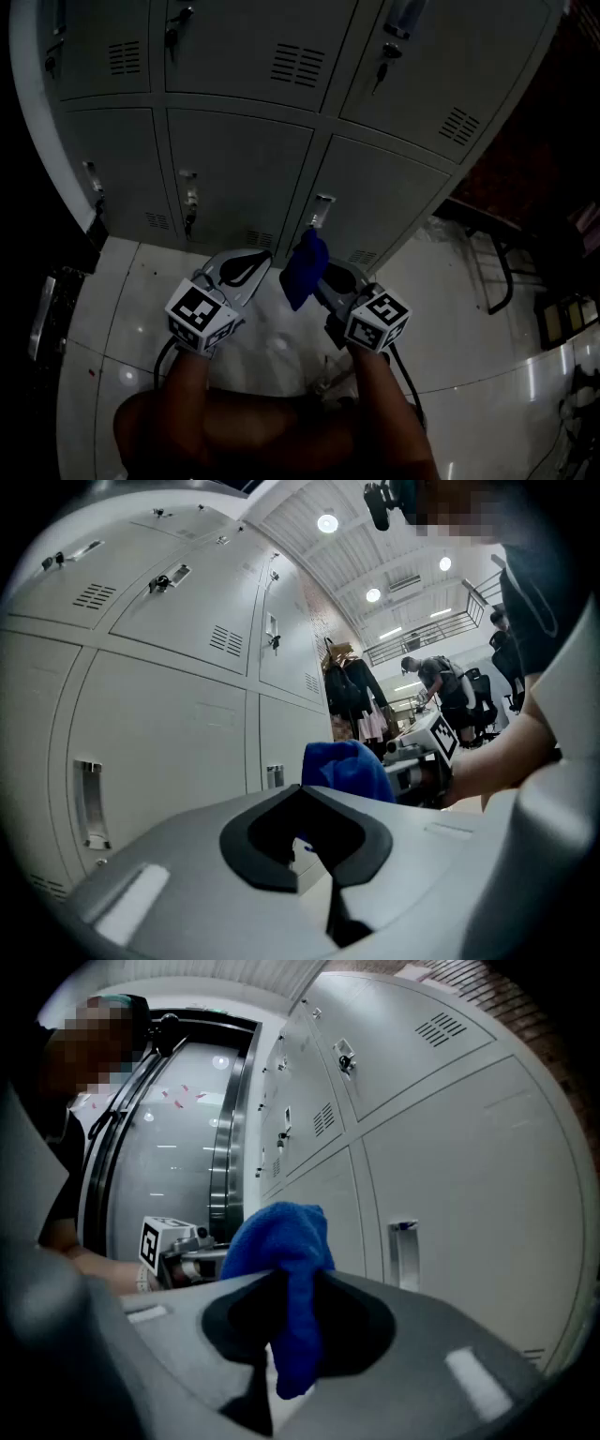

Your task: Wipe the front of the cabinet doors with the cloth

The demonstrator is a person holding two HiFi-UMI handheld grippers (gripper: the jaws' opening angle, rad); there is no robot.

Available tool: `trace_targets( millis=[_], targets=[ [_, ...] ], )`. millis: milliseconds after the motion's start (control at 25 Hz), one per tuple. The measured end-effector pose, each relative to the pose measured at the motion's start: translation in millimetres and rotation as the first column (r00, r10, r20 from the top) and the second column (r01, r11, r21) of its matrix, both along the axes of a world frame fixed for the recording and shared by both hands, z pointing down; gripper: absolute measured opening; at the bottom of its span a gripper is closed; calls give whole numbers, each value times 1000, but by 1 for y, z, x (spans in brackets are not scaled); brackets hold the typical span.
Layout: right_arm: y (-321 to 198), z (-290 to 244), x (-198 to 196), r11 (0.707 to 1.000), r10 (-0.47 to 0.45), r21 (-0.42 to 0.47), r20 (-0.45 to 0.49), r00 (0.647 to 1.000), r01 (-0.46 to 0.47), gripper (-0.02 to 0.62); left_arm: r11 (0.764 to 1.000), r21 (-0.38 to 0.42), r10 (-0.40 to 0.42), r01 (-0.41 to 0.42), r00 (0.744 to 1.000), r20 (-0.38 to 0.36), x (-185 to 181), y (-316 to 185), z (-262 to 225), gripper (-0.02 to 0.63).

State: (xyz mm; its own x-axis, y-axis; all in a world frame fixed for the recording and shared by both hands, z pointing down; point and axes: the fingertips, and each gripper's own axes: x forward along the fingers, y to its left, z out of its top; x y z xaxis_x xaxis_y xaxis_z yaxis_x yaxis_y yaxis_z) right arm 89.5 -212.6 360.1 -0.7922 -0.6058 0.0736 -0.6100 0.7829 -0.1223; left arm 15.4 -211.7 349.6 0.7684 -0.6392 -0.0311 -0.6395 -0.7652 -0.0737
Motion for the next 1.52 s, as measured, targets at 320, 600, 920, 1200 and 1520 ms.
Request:
trace_targets(
  millis=[320,600,920,1200,1520],
  targets=[
    [-62,-78,9,986,132,100,-2,991,-131,77,1000,5,17,-17,1000,-3,-10,-7,-10,0],
    [-114,-129,9,973,204,122,-44,978,-198,77,1000,3,22,-22,1000,-14,-11,-6,-11,0],
    [-136,-130,13,962,264,93,-71,962,-257,77,1000,2,30,-30,999,-28,-11,-7,-13,0],
    [-133,-133,48,938,342,81,-39,939,-338,77,999,-8,35,-35,999,-8,-8,-5,-7,0],
    [-128,-132,115,898,439,67,-46,897,-435,77,999,-20,39,-39,999,-9,-6,-6,0,0]
  ],
)
